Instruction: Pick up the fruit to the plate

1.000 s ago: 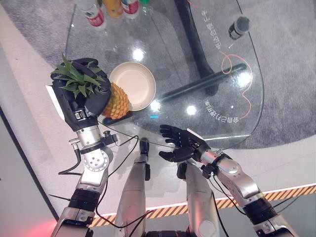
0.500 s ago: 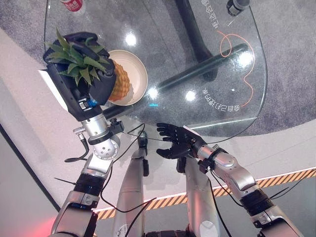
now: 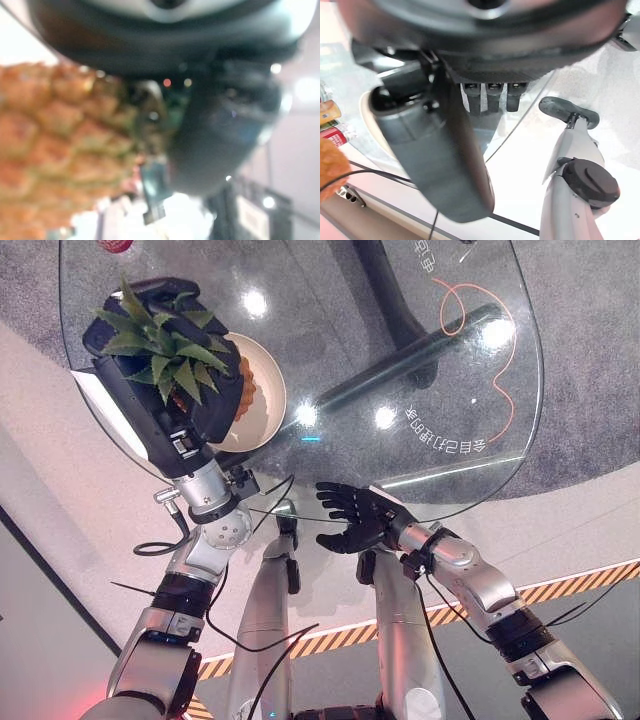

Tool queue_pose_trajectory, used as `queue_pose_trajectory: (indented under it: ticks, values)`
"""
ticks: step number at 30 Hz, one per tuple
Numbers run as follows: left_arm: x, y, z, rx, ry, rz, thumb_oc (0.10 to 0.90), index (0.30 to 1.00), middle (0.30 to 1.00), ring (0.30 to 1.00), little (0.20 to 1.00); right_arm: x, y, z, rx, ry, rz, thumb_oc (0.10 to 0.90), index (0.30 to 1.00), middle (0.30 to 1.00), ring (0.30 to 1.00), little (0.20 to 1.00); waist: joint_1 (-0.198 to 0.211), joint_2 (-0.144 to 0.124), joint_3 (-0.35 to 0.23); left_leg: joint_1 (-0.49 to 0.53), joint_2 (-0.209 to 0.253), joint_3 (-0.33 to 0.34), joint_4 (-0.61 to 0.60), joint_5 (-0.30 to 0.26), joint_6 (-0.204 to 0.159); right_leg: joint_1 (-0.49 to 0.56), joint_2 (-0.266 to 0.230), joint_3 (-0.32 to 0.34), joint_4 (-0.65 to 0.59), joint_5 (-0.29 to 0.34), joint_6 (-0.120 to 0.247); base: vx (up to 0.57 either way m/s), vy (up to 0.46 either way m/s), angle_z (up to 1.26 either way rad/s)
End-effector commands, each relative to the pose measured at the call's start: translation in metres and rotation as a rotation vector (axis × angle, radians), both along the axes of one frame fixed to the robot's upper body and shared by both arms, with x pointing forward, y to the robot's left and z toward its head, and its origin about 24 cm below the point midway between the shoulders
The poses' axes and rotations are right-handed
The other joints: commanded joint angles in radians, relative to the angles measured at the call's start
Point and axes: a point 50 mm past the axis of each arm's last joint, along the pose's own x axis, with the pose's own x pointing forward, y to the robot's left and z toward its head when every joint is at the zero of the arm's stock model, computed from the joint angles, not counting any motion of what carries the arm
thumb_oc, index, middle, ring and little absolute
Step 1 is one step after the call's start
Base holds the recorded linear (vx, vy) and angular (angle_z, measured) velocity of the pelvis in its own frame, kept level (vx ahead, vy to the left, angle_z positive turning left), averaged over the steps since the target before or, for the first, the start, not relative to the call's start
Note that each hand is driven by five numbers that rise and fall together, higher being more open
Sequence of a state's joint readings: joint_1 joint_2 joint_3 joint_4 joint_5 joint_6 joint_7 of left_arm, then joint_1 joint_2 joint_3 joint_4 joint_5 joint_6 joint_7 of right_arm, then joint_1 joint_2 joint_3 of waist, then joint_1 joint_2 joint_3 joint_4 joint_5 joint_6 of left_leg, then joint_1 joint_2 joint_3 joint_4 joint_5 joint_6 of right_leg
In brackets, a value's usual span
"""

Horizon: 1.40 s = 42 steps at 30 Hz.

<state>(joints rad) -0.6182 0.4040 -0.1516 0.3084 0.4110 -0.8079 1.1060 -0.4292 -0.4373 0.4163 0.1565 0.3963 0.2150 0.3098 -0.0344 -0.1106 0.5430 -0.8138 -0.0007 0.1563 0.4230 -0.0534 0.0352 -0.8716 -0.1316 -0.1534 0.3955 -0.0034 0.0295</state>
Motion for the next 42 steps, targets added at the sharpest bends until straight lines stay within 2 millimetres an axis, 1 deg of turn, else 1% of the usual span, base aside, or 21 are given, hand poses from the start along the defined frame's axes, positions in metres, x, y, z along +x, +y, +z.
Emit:
queue_pose_trajectory:
  ticks: [1,2,3,4,7,8,9,10,11,12,13,14,15,16,20,25,30,38,40,41,42]
  values:
    - [-0.014,-0.008,0.037,-0.012,-0.256,-0.046,0.100,0.300,0.300,0.300,0.200,-0.012,0.015,0.009,0.056,-0.028,0.115,0.800,0.900,0.900,0.900,0.900,0.005,0.042,-0.023,-0.019,-0.073,-0.003,-0.014,-0.014,-0.019,0.004,0.075,-0.004,0.023,0.035,0.051,-0.05,0.028,-0.01]
    - [-0.012,-0.008,0.039,-0.017,-0.264,-0.042,0.100,0.300,0.300,0.300,0.200,-0.009,0.014,0.014,0.053,-0.043,0.115,0.800,0.900,0.900,0.900,0.900,0.001,0.040,-0.023,-0.047,-0.074,0.006,-0.019,0.008,-0.016,-0.024,0.074,-0.010,0.016,0.056,0.044,0.04,0.037,-0.01]
    - [-0.009,-0.008,0.037,-0.029,-0.246,-0.040,0.100,0.300,0.300,0.300,0.200,-0.010,0.015,0.012,0.052,-0.034,0.115,0.800,0.900,0.900,0.900,0.900,0.001,0.041,-0.023,-0.034,-0.075,-0.002,-0.014,-0.010,-0.019,-0.014,0.079,-0.004,0.024,0.040,0.050,0.00,0.031,-0.01]
    - [-0.007,-0.007,0.036,-0.042,-0.236,-0.040,0.100,0.300,0.300,0.300,0.200,-0.009,0.015,0.012,0.053,-0.033,0.115,0.800,0.900,0.900,0.900,0.900,0.000,0.040,-0.023,-0.035,-0.075,-0.003,-0.013,-0.014,-0.020,-0.016,0.081,-0.003,0.027,0.036,0.051,0.03,0.031,-0.02]
    - [-0.001,-0.007,0.033,-0.070,-0.213,-0.033,0.100,0.300,0.300,0.300,0.200,-0.006,0.017,0.015,0.052,-0.040,0.114,0.800,0.900,0.900,0.900,0.900,-0.004,0.038,-0.023,-0.050,-0.077,-0.001,-0.019,-0.007,-0.024,-0.032,0.088,-0.004,0.022,0.043,0.050,-0.02,0.007,-0.01]
    - [0.001,-0.007,0.037,-0.078,-0.223,-0.034,0.100,0.300,0.300,0.300,0.200,-0.003,0.017,0.020,0.051,-0.059,0.115,0.800,0.900,0.900,0.900,0.900,-0.007,0.036,-0.023,-0.082,-0.079,0.008,-0.027,0.022,-0.020,-0.062,0.087,-0.010,0.009,0.069,0.042,0.00,0.000,0.00]
    - [0.003,-0.006,0.032,-0.083,-0.200,-0.026,0.100,0.300,0.300,0.300,0.200,-0.004,0.017,0.016,0.049,-0.050,0.116,0.800,0.900,0.900,0.900,0.900,-0.008,0.038,-0.023,-0.067,-0.079,0.000,-0.023,0.003,-0.025,-0.050,0.093,-0.003,0.016,0.053,0.047,-0.06,0.013,-0.03]
    - [0.004,-0.006,0.035,-0.083,-0.206,-0.024,0.100,0.300,0.300,0.300,0.200,-0.002,0.017,0.020,0.049,-0.063,0.116,0.800,0.900,0.900,0.900,0.900,-0.010,0.036,-0.023,-0.090,-0.080,0.007,-0.028,0.023,-0.021,-0.072,0.091,-0.008,0.008,0.072,0.041,0.00,0.000,0.00]
    - [0.006,-0.006,0.032,-0.083,-0.181,-0.016,0.100,0.300,0.300,0.300,0.200,-0.002,0.018,0.017,0.048,-0.053,0.117,0.800,0.900,0.900,0.900,0.900,-0.010,0.037,-0.023,-0.072,-0.079,0.000,-0.024,0.004,-0.025,-0.057,0.095,-0.002,0.017,0.054,0.047,0.00,0.000,0.00]
    - [0.009,-0.006,0.032,-0.086,-0.160,-0.009,0.100,0.300,0.300,0.300,0.200,-0.002,0.018,0.017,0.047,-0.053,0.119,0.800,0.900,0.900,0.900,0.900,-0.011,0.036,-0.023,-0.070,-0.078,0.000,-0.023,-0.001,-0.027,-0.056,0.098,-0.002,0.020,0.050,0.049,0.00,0.000,0.00]
    - [0.012,-0.004,0.036,-0.089,-0.163,-0.003,0.100,0.300,0.300,0.300,0.200,0.001,0.017,0.022,0.045,-0.073,0.120,0.800,0.900,0.900,0.900,0.900,-0.014,0.033,-0.023,-0.100,-0.078,0.010,-0.031,0.028,-0.023,-0.083,0.095,-0.010,0.008,0.076,0.042,-0.07,0.032,-0.05]
    - [0.016,-0.001,0.037,-0.102,-0.143,0.006,0.100,0.300,0.300,0.300,0.200,0.003,0.016,0.024,0.043,-0.079,0.122,0.800,0.900,0.900,0.900,0.900,-0.017,0.031,-0.023,-0.106,-0.078,0.011,-0.033,0.032,-0.025,-0.089,0.097,-0.011,0.006,0.077,0.041,-0.05,0.034,-0.05]
    - [0.018,0.001,0.035,-0.112,-0.122,0.010,0.100,0.300,0.300,0.300,0.200,0.003,0.016,0.022,0.042,-0.070,0.123,0.800,0.900,0.900,0.900,0.900,-0.017,0.032,-0.023,-0.089,-0.077,0.004,-0.030,0.015,-0.031,-0.072,0.100,-0.006,0.013,0.059,0.047,-0.04,0.032,-0.04]
    - [0.020,0.003,0.038,-0.122,-0.119,0.014,0.100,0.300,0.300,0.300,0.200,0.005,0.016,0.026,0.040,-0.083,0.124,0.800,0.900,0.900,0.900,0.900,-0.020,0.029,-0.023,-0.113,-0.076,0.013,-0.035,0.038,-0.030,-0.091,0.098,-0.013,0.002,0.078,0.040,-0.03,0.020,-0.04]
    - [0.029,0.011,0.041,-0.142,-0.080,0.028,0.100,0.300,0.300,0.300,0.200,0.009,0.015,0.028,0.035,-0.092,0.131,0.800,0.900,0.900,0.900,0.900,-0.027,0.029,-0.023,-0.126,-0.076,0.012,-0.036,0.044,-0.034,-0.109,0.099,-0.011,0.004,0.082,0.038,-0.02,0.014,-0.02]
    - [0.033,0.014,0.040,-0.145,-0.054,0.042,0.100,0.300,0.300,0.300,0.200,0.009,0.018,0.030,0.036,-0.105,0.142,0.800,0.900,0.900,0.900,0.900,-0.029,0.026,-0.023,-0.126,-0.079,0.009,-0.042,0.048,-0.036,-0.110,0.103,-0.013,0.002,0.083,0.037,0.00,0.000,0.00]
    - [0.034,0.014,0.039,-0.143,-0.060,0.047,0.100,0.300,0.300,0.300,0.200,0.009,0.017,0.032,0.042,-0.110,0.140,0.800,0.900,0.900,0.900,0.900,-0.029,0.022,-0.023,-0.121,-0.080,0.005,-0.047,0.052,-0.039,-0.100,0.104,-0.019,-0.006,0.083,0.035,0.00,0.000,0.00]
    - [0.035,0.011,0.041,-0.125,-0.057,0.049,0.100,0.300,0.300,0.300,0.200,0.009,0.022,0.033,0.047,-0.114,0.146,0.800,0.900,0.900,0.900,0.900,-0.026,0.022,-0.023,-0.116,-0.079,0.000,-0.047,0.052,-0.037,-0.101,0.101,-0.023,0.000,0.084,0.036,0.00,0.000,0.00]
    - [0.035,0.012,0.040,-0.127,-0.056,0.048,0.213,0.396,0.396,0.396,0.313,0.009,0.022,0.034,0.047,-0.116,0.145,0.800,0.900,0.900,0.900,0.900,-0.026,0.022,-0.023,-0.116,-0.079,0.000,-0.047,0.052,-0.037,-0.100,0.100,-0.024,0.000,0.084,0.037,0.00,0.000,0.00]
    - [0.035,0.012,0.040,-0.128,-0.054,0.047,0.366,0.528,0.528,0.528,0.466,0.009,0.022,0.035,0.048,-0.117,0.143,0.800,0.900,0.900,0.900,0.900,-0.025,0.022,-0.023,-0.115,-0.079,0.000,-0.046,0.052,-0.037,-0.099,0.099,-0.026,0.000,0.083,0.037,0.00,0.000,0.00]
    - [0.035,0.012,0.040,-0.126,-0.051,0.045,0.454,0.604,0.604,0.604,0.554,0.010,0.022,0.035,0.049,-0.117,0.142,0.800,0.900,0.900,0.900,0.900,-0.024,0.023,-0.023,-0.113,-0.078,0.000,-0.046,0.052,-0.038,-0.097,0.098,-0.027,0.001,0.083,0.037,0.00,0.000,0.00]
